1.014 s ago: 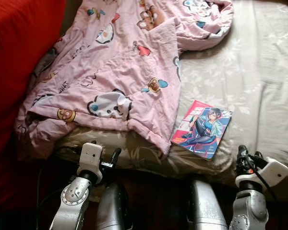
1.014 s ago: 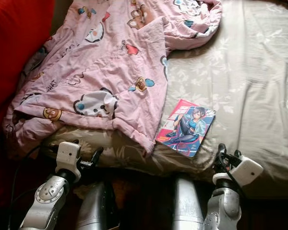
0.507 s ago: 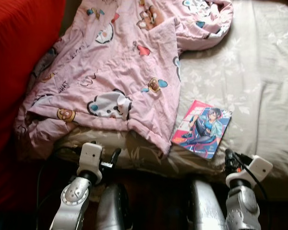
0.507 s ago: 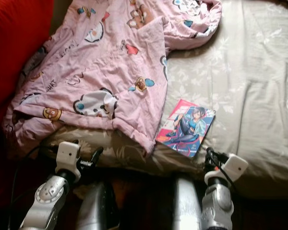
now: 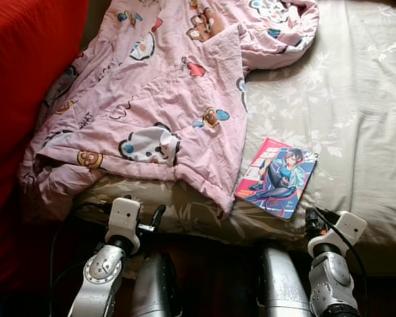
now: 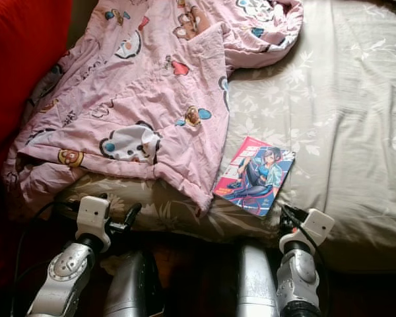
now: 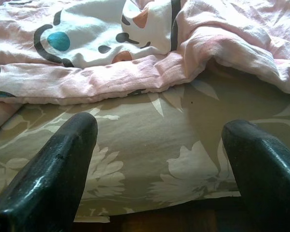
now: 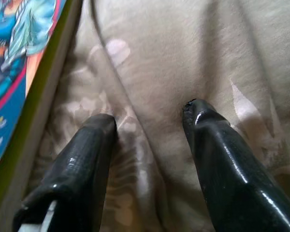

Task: Clean up the room

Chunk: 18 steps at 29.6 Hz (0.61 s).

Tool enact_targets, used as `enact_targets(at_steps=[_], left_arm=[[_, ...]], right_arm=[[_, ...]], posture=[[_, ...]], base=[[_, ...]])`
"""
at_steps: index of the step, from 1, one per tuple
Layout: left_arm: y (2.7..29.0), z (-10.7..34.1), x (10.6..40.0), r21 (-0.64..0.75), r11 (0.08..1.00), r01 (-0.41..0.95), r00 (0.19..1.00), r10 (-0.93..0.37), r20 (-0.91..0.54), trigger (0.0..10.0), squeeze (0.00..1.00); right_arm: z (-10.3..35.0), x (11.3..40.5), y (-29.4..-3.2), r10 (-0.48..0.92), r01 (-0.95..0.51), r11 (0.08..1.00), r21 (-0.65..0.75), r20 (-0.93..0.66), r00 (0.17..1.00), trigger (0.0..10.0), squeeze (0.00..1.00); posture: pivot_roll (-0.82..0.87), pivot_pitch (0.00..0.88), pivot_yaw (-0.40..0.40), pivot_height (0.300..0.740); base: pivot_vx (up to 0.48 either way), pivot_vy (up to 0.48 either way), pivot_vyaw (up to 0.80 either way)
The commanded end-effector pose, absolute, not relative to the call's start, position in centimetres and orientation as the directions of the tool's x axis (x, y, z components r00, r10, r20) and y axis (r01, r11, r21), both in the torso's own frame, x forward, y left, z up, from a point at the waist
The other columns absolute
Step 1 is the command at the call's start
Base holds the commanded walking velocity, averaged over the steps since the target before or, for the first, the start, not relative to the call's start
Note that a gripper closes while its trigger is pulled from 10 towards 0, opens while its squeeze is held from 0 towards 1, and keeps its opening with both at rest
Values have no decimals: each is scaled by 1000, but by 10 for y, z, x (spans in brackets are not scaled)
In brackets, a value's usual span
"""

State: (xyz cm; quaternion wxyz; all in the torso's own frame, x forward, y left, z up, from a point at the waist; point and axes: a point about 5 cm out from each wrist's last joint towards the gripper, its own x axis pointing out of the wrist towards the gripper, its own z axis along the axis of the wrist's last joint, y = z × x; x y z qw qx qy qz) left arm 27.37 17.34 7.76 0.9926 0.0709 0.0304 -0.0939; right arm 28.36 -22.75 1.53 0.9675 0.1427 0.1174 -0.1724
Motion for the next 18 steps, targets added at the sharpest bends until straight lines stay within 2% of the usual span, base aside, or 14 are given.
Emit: enact_targets(at_steps=[1,2,3,4,18], left_arm=[[180,68,267,147,974,174,981,-158,-116,10000,0],[180,68,267,147,974,173,981,-157,-117,10000,0],[180,68,267,146,974,173,981,-157,-117,10000,0],[180,67,267,146,974,173,981,-156,-118,10000,0],[180,65,266,146,975,167,981,-149,-127,10000,0]], right_arm=[[-7,269,-217,-260,363,906,218,-391,883,10000,0],[-9,269,-215,-243,349,914,207,-409,879,9216,0],[-11,268,-213,-232,339,920,199,-423,876,9216,0],[-11,268,-213,-226,332,922,201,-417,880,0,0],[-6,272,-213,-239,331,923,195,-383,892,0,0]], posture=[[-10,267,117,582],[-12,268,116,582],[-14,267,115,582],[-12,266,114,582],[-12,262,113,582]], base=[[0,0,0],[0,0,0],[0,0,0],[0,0,0],[0,0,0]])
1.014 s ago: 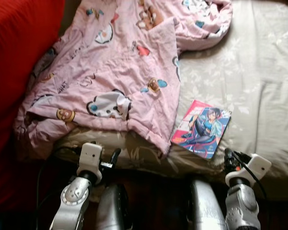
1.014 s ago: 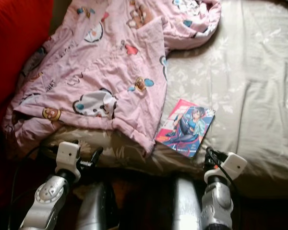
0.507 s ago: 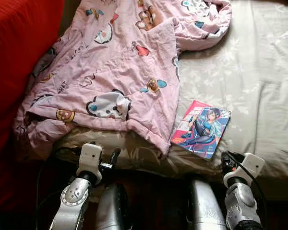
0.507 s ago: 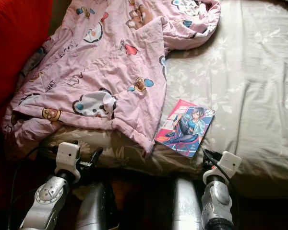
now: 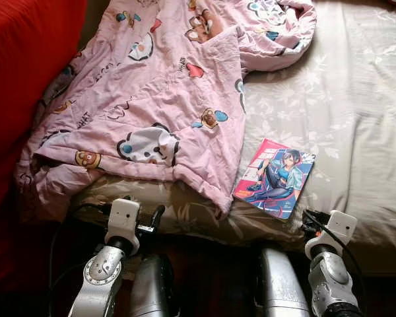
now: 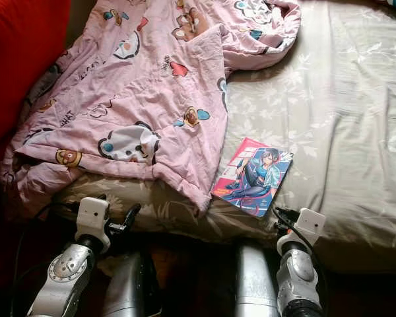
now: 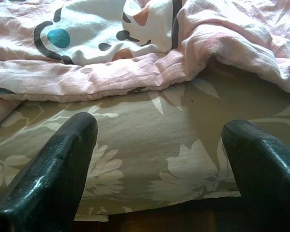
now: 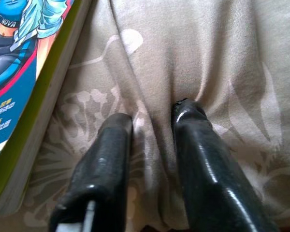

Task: Clean up the room

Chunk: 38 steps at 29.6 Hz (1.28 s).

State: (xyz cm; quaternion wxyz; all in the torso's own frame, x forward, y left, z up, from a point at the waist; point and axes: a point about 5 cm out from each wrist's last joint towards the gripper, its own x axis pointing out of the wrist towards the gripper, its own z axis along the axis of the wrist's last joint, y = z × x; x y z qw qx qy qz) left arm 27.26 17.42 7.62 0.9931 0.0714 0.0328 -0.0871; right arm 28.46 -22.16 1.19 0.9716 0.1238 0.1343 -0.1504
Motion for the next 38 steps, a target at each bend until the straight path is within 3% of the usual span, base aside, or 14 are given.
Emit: enact_targets(at_steps=[1,9,16,31,38], left_arm=[[180,65,266,146,975,167,981,-149,-127,10000,0],[181,65,267,148,975,167,980,-148,-130,10000,0],[181,65,267,151,974,166,980,-147,-132,10000,0],[179,65,267,149,973,174,979,-155,-132,10000,0],[178,64,267,148,973,176,979,-156,-132,10000,0]], right_arm=[[-6,272,-213,-238,331,923,197,-382,893,0,0],[-5,273,-214,-244,335,922,194,-379,893,0,0],[-1,271,-228,-344,406,907,113,-357,868,0,0],[3,242,-280,-661,658,744,-116,-266,701,0,0],[-2,230,-287,-713,707,693,-140,-279,643,0,0]], posture=[[-11,261,113,582],[-11,258,115,582],[-12,262,116,582],[-19,264,115,582],[-21,263,113,582]], base=[[0,0,0],[0,0,0],[0,0,0],[0,0,0],[0,0,0]])
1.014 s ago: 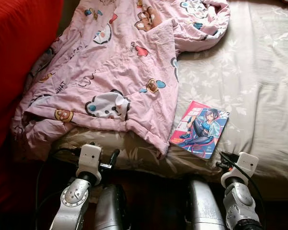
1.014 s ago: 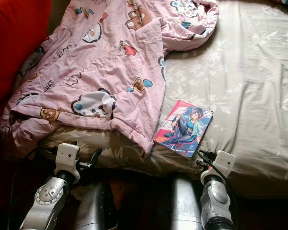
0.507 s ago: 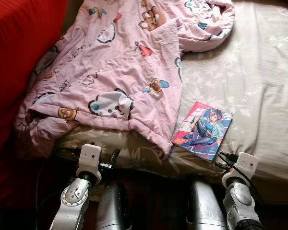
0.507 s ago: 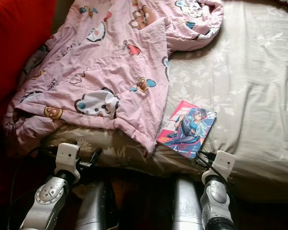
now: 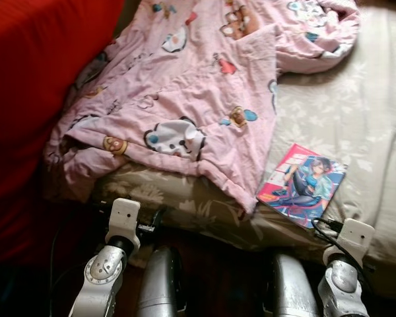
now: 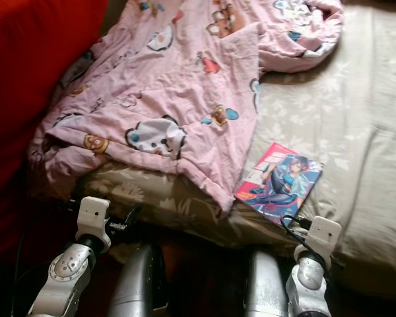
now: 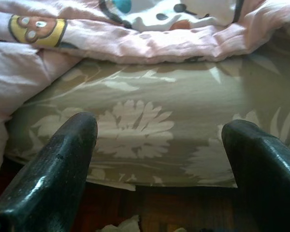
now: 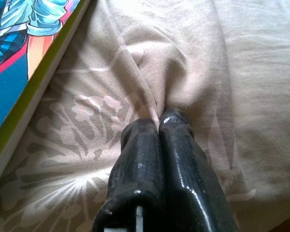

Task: Clean up the room

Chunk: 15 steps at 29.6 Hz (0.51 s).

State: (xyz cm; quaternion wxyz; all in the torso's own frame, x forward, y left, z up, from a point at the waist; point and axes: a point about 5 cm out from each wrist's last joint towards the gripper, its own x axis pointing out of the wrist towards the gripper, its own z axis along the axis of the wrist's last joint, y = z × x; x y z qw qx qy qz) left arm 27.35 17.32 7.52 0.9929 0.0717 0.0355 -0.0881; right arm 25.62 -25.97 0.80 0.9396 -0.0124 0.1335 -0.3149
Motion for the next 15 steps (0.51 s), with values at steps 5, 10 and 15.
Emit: enact_targets(at_steps=[5,10,15], left_arm=[[177,64,268,146,973,177,979,-159,-131,10000,0],[174,64,267,163,967,198,975,-177,-133,10000,0],[174,63,267,160,967,197,975,-176,-133,10000,0]], right_arm=[[-22,206,-284,-755,772,617,-153,-392,526,0,0],[-33,193,-281,-754,794,592,-141,-445,484,0,0],[-33,189,-281,-771,811,566,-148,-442,457,0,0]], posture=[[-24,262,110,582],[-25,263,109,582],[-24,262,109,582]], base=[[0,0,0],[0,0,0],[0,0,0]])
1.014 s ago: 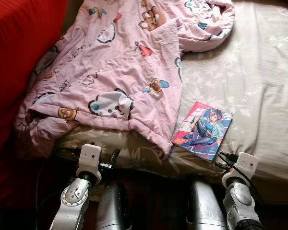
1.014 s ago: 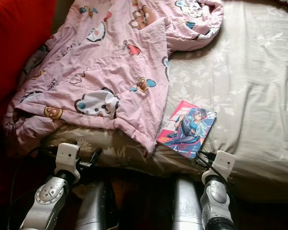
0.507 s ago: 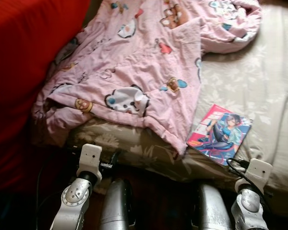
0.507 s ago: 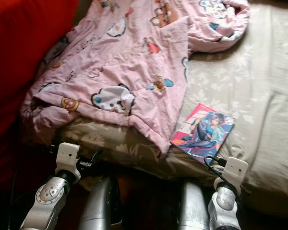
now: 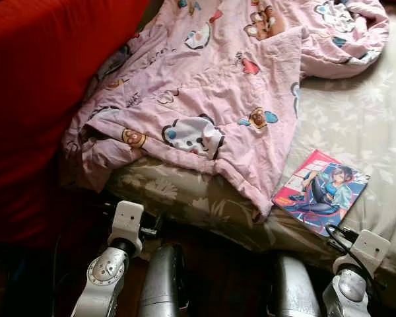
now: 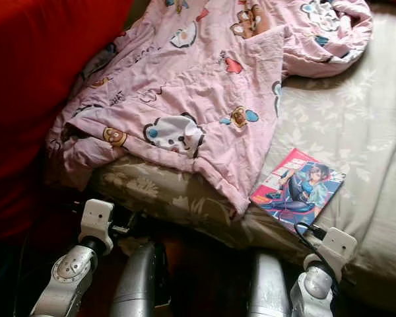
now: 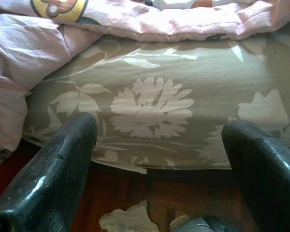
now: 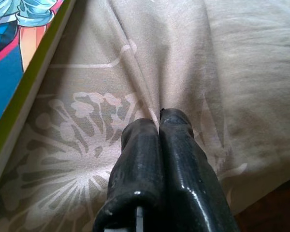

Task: Clean up the room

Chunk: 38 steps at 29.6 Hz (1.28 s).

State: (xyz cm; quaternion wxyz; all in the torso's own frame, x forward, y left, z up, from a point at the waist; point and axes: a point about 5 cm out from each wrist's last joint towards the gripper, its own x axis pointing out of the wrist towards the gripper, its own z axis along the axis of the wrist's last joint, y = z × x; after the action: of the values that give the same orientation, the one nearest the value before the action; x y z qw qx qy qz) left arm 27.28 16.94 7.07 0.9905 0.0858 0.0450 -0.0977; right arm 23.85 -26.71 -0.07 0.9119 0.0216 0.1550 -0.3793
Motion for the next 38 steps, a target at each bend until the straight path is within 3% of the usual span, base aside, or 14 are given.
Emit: enact_targets(at_steps=[1,7,19,20,21,22,23,24,25,31,32,33,34,38], left_arm=[[173,63,267,160,967,198,975,-177,-132,10000,0],[175,63,267,163,967,196,975,-175,-133,10000,0],[174,62,267,166,965,203,974,-182,-136,10000,0],[174,62,267,167,965,204,974,-182,-136,10000,0],[174,62,268,167,965,204,974,-182,-136,10000,0],[174,62,268,167,965,203,974,-182,-136,10000,0],[174,62,267,168,964,204,974,-182,-137,10000,0],[174,62,267,168,964,205,974,-183,-137,10000,0],[175,62,267,168,964,205,973,-183,-138,10000,0],[174,62,268,169,964,206,973,-184,-139,10000,0],[174,62,268,168,964,207,973,-184,-139,10000,0],[174,62,268,168,964,207,973,-185,-139,10000,0],[174,62,268,168,964,207,973,-185,-139,10000,0],[174,62,268,169,964,208,973,-186,-138,10000,0]], right_arm=[[-31,188,-284,-788,826,544,-147,-427,443,0,0],[-22,186,-297,-841,860,481,-168,-364,400,0,0],[-35,174,-292,-832,900,409,-149,-466,301,0,0],[-37,173,-290,-824,904,403,-141,-487,291,1725,0],[-38,173,-290,-822,905,402,-141,-490,289,1725,0],[-38,173,-290,-821,906,400,-138,-493,287,4235,0],[-38,173,-289,-821,908,396,-134,-495,285,8941,373],[-38,173,-289,-820,909,396,-130,-495,287,10000,690],[-38,173,-289,-819,909,397,-126,-496,289,10000,1000],[-36,174,-290,-822,912,392,-123,-492,287,10000,1000],[-36,174,-291,-824,913,389,-123,-491,285,10000,502],[-36,174,-291,-826,915,384,-123,-489,281,10000,122],[-35,174,-292,-828,916,380,-125,-487,277,10000,0],[-34,173,-294,-842,922,363,-137,-472,261,10000,0]], posture=[[-23,262,110,582],[-25,261,109,582],[-22,258,112,582],[-19,257,114,582],[-19,257,114,582],[-19,256,114,582],[-17,256,115,582],[-17,256,115,582],[-18,255,115,582],[-19,254,116,582],[-19,254,115,582],[-20,252,116,582],[-20,252,116,582],[-19,252,116,582]], base=[[0,0,0],[0,0,0],[0,0,0],[0,0,0],[0,0,0],[0,0,0],[0,0,0],[0,0,0],[0,0,0],[0,0,0],[0,0,0],[0,0,0],[0,0,0],[0,0,0]])
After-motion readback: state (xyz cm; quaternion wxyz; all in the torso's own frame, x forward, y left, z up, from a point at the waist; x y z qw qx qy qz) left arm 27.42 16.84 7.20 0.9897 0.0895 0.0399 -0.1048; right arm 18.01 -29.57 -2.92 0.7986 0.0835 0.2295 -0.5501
